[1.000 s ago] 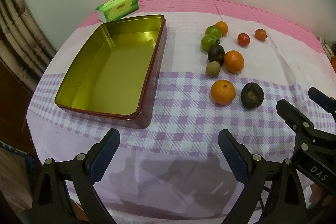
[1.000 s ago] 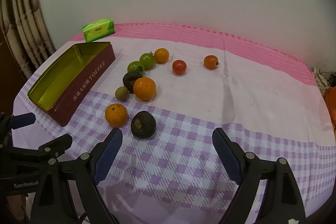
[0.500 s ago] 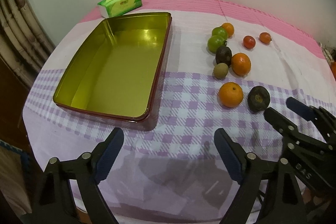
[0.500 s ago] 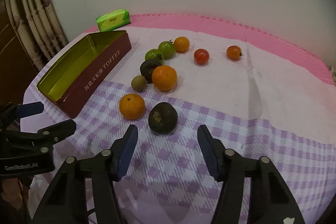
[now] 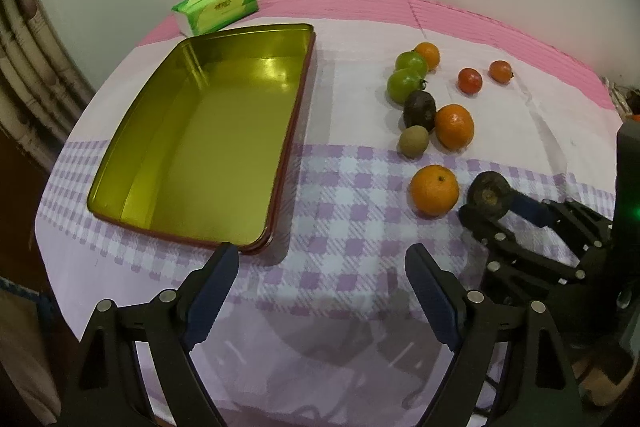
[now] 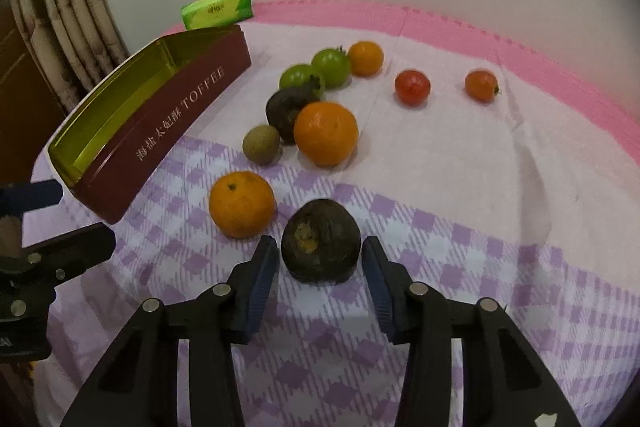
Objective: Organize fruits
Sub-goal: 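Grasp the dark brown fruit with the right tool while the left tool grasps a mandarin, then carry the mandarin into the tin tray and open the left tool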
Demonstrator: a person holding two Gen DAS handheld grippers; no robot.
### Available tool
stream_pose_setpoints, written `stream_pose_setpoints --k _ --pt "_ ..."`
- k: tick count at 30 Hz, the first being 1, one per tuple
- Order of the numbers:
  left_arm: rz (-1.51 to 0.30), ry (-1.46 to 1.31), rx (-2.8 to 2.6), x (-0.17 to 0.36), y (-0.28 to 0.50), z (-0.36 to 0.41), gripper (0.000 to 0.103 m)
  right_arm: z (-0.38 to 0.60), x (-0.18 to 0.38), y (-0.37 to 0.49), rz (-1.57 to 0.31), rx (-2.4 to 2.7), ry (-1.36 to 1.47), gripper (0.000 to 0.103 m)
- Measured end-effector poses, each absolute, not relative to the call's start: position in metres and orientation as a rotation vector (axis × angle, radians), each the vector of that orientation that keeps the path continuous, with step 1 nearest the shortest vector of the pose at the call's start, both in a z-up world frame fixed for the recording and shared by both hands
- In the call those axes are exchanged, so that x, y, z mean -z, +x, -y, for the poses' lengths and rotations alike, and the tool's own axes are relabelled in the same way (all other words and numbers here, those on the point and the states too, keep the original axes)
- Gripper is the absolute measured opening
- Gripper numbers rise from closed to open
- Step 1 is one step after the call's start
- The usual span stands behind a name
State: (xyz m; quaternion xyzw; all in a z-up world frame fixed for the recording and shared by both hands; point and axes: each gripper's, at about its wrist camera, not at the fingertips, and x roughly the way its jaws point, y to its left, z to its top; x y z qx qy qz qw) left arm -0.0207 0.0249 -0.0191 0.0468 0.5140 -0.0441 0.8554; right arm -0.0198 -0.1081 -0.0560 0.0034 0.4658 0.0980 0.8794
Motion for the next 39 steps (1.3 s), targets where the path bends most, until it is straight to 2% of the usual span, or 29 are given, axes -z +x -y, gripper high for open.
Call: stream_pose_setpoints --k 3,16,25,31,34,36,39 --pt "-1.079 0.115 0.094 0.019 -0.017 -0.019 0.085 0.107 0.056 -0.02 -0.967 -0.201 -0.006 0.035" --pt "-1.088 0.147 0.19 0.018 -0.002 0.015 0.084 0.185 0.058 0.005 -0.911 -0.004 0.031 0.034" --pt "-1.139 0.16 0.246 0.036 0.019 0.044 0.073 0.217 0.061 0.019 -0.904 0.073 0.044 0.034" --pt "-1.203 0.136 0.245 0.057 0.036 0.05 0.054 0.219 0.062 0.019 -0.903 0.071 0.051 0.035" --pt "-1.215 0.118 0.255 0.06 0.04 0.05 0.049 0.221 0.062 0.018 -0.902 0.071 0.051 0.035" --pt "-1.218 0.106 0.282 0.06 0.04 0.053 0.038 0.219 0.062 0.019 -0.903 0.071 0.051 0.035" --pt "-1.196 0.141 0.278 0.058 0.038 0.056 0.038 0.219 0.062 0.019 -0.904 0.073 0.05 0.035"
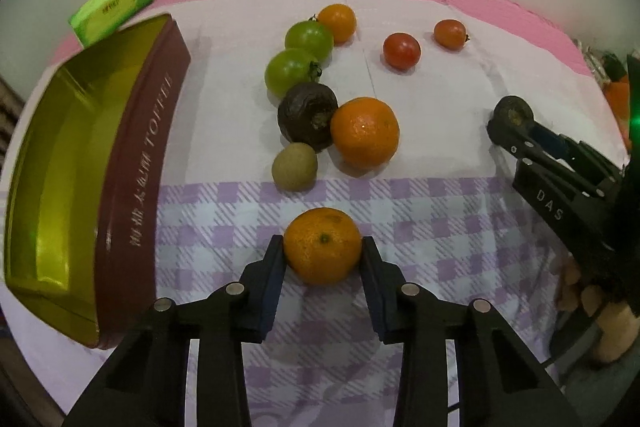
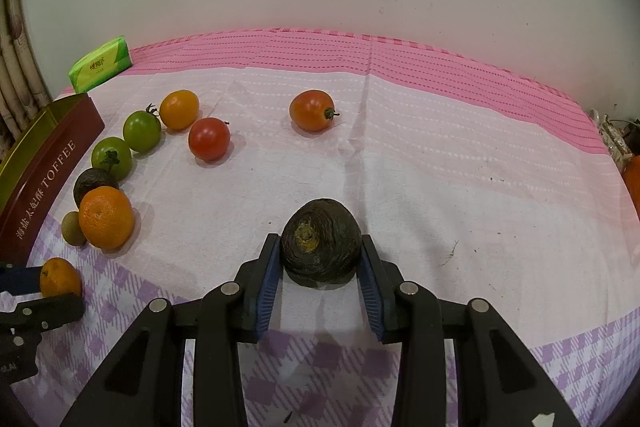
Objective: Organize fruits
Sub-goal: 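Carry the mandarin into the tin tray and open the left tool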
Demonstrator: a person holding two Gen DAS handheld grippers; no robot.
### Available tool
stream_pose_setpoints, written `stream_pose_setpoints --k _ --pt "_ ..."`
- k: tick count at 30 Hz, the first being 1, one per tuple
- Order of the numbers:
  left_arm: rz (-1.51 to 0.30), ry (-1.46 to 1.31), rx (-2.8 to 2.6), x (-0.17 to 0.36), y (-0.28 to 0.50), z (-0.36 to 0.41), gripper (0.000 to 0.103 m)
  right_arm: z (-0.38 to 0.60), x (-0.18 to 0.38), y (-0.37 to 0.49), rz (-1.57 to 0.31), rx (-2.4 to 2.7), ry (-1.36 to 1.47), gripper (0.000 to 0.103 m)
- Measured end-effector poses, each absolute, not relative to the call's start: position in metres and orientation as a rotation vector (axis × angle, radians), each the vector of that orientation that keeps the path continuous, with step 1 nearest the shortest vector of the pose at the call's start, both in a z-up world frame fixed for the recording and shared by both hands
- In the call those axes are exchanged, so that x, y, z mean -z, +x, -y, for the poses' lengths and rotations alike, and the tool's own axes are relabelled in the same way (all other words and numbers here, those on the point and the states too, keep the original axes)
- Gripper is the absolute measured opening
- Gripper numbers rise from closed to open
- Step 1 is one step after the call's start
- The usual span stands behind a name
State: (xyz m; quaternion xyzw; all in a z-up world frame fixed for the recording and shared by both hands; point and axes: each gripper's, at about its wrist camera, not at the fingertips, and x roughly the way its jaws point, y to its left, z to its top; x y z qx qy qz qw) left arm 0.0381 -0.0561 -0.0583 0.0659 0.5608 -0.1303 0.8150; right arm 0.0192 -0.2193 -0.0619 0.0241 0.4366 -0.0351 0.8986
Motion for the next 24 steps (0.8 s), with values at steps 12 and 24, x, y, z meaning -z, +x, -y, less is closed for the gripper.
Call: stream_pose_setpoints --k 12,24 --pt "-1.099 0.098 0.244 0.009 0.04 0.015 0.037 0.22 0.062 0.02 -0.906 0.074 0.046 0.035" --pt "-1.136 0.129 -0.081 0.014 0.083 -0.116 0.037 0.219 0.062 0.02 -0.908 0.075 0.045 0.035"
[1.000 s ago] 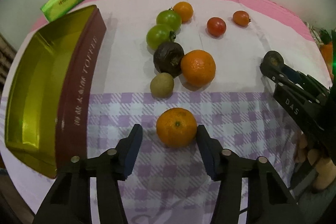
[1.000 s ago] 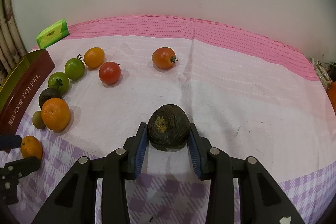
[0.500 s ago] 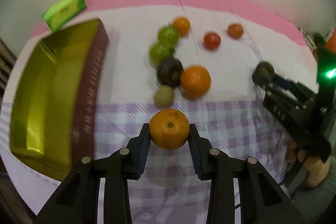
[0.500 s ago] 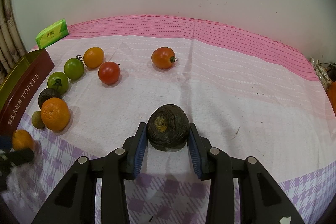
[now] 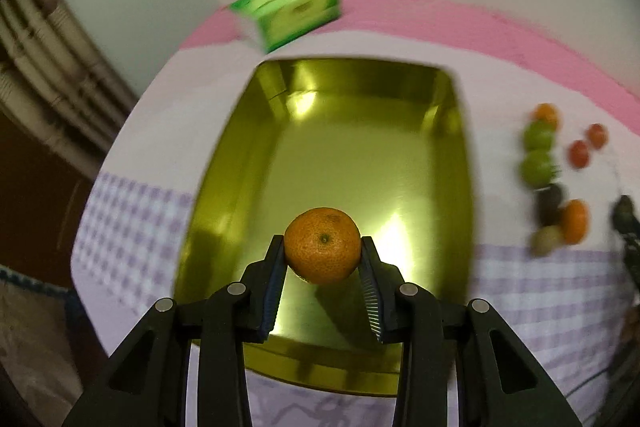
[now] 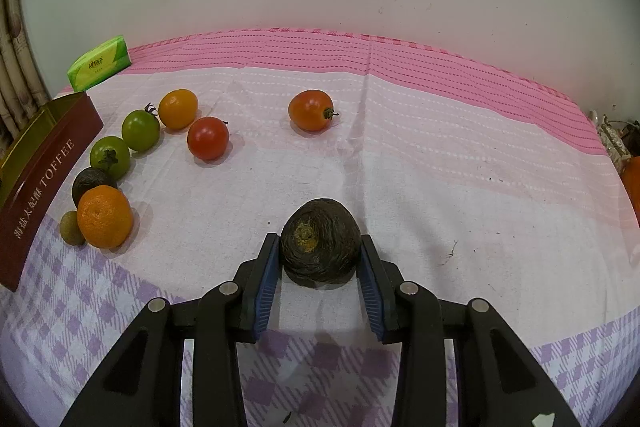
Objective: Organize fruits
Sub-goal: 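Carry the mandarin into the tin tray and open the left tool, then carry the dark brown fruit into the tin tray and open the right tool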
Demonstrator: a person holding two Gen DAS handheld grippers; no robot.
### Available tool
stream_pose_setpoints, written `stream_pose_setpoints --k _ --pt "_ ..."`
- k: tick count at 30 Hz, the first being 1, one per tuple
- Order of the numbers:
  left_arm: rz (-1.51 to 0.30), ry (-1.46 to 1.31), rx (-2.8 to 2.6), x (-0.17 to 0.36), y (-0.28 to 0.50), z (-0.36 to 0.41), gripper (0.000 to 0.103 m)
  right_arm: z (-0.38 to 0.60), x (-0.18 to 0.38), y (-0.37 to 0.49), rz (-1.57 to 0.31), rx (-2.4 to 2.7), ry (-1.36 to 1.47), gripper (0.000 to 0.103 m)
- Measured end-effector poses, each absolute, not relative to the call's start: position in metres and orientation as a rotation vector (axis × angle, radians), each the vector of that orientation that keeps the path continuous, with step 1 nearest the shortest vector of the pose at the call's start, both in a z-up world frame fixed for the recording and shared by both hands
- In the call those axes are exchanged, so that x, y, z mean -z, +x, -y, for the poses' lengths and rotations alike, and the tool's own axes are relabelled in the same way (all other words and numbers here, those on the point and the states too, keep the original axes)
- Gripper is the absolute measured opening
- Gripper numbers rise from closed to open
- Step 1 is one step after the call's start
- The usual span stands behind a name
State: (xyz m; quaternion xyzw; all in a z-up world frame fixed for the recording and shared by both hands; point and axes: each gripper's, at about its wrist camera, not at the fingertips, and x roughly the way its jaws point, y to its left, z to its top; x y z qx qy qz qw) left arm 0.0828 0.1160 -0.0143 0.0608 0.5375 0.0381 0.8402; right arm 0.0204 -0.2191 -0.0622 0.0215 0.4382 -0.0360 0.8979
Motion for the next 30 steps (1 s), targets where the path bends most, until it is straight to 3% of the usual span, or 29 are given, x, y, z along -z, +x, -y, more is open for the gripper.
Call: stream_pose_setpoints --k 11,24,30 --pt "-1.213 0.141 -0.131 0.05 0.078 -0.139 0.037 0.219 0.063 0.021 -0.909 0.075 0.042 0.035" --pt "-1.202 0.163 -0.129 0.054 0.076 -0.138 0.039 0.22 0.063 0.021 -0.909 0.074 0.045 0.035" --pt "-1.185 0.172 -0.14 0.047 0.074 -0.138 0.052 0.221 0.062 0.021 -0.91 0.073 0.045 0.034"
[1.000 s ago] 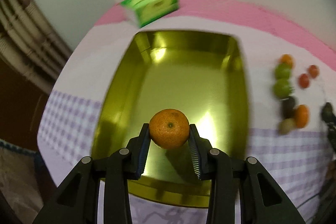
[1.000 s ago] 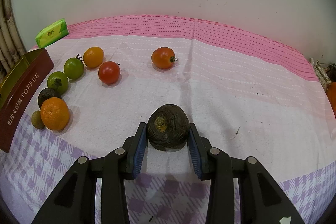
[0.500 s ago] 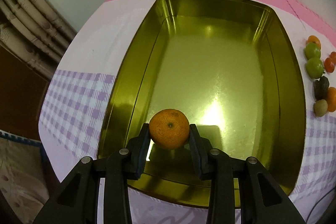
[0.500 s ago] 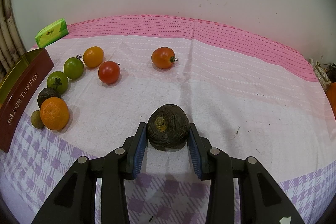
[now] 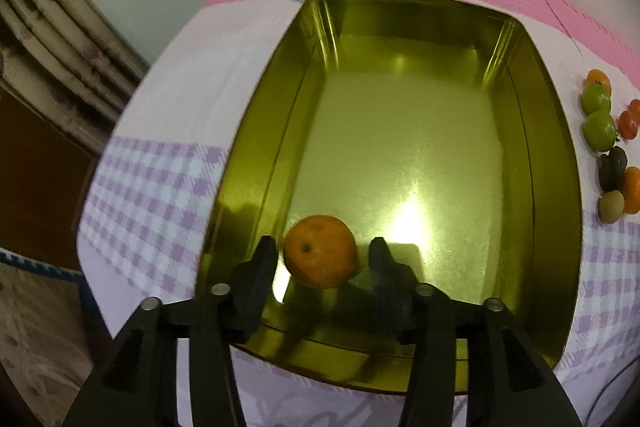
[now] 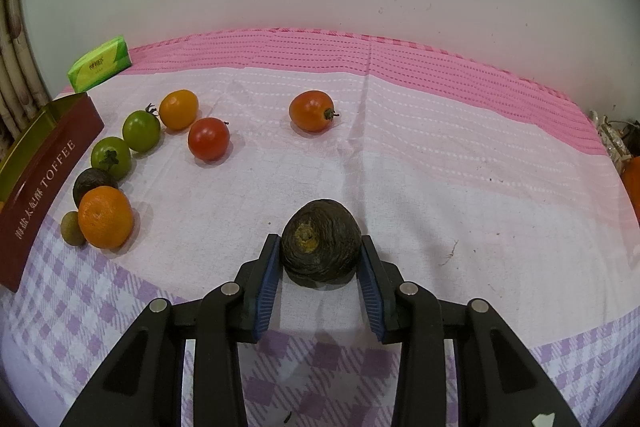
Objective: Organize fruits
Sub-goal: 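Carry the dark brown fruit into the tin tray and open the right tool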
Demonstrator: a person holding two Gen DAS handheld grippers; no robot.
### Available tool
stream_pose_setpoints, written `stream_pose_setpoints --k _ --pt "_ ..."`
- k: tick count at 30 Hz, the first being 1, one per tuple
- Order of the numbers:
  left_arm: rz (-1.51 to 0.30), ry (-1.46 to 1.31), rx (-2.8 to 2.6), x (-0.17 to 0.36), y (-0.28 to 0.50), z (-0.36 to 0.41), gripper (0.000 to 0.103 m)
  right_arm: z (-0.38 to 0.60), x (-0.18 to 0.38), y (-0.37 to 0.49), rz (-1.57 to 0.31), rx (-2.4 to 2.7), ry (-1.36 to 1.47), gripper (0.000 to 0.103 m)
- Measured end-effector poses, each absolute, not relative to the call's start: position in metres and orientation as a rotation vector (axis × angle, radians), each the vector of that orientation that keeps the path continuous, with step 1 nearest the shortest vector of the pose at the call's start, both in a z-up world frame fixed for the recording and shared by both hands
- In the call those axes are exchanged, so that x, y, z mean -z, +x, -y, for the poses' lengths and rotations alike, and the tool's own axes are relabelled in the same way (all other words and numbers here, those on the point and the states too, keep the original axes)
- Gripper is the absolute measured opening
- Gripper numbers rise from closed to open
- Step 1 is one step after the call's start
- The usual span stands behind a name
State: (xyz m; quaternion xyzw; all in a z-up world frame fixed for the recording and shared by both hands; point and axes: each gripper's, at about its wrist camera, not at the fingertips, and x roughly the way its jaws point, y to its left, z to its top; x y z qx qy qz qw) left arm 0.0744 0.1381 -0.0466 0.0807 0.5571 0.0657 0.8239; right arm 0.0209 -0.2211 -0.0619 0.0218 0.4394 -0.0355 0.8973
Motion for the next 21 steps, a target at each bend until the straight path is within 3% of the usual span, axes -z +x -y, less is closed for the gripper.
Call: stream_pose_setpoints --k 4,8,14,21 --pt "-1.129 0.163 -0.1 0.029 0.07 -0.133 0.061 0.22 0.053 0.024 -0.916 0.084 0.049 0.034" --pt "-1.05 0.105 -0.066 0.003 0.065 -0.141 0.076 0.201 0.025 0.029 -0.871 0.036 0.061 0.034" --pt "-0.971 0.079 -0.143 -0.02 0.054 -0.167 0.078 0.127 -0.01 0.043 -0.832 -0.175 0.042 0.034" --pt "-1.009 0.015 -0.251 -0.015 0.039 -0.208 0.079 0.02 -0.016 0.056 -0.852 -0.422 -0.03 0.034"
